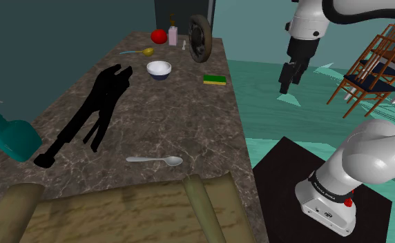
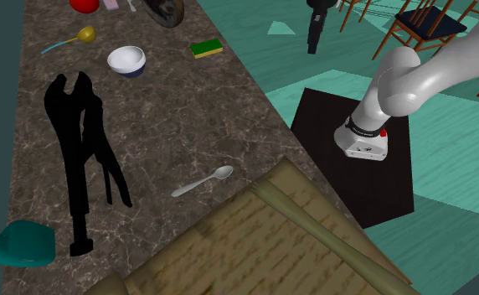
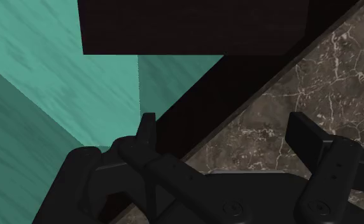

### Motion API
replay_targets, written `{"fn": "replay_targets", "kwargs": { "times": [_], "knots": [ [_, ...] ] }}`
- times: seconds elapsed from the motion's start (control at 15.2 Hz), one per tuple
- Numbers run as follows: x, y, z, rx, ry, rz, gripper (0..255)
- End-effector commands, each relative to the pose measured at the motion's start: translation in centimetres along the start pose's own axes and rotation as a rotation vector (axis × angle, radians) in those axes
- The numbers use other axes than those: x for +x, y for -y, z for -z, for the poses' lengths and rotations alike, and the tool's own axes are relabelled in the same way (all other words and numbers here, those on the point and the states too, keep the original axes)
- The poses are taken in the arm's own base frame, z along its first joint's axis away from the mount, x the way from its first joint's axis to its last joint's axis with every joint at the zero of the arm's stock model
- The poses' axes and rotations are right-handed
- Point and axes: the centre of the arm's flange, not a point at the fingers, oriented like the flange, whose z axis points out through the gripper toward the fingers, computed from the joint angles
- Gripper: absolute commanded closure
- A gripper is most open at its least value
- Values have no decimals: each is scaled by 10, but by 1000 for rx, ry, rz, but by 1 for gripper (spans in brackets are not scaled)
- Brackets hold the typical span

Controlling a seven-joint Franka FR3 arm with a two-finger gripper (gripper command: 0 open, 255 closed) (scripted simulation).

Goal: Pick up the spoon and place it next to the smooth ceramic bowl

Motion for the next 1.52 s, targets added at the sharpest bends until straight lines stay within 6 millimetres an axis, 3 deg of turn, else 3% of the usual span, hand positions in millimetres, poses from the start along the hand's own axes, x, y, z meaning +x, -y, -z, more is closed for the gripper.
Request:
{"fn": "replay_targets", "kwargs": {
  "times": [0.0,0.73,1.45],
  "knots": [
    [0,0,0,0,0,0,0],
    [70,97,-56,50,-89,159,0],
    [127,207,-100,100,-178,317,0]
  ]
}}
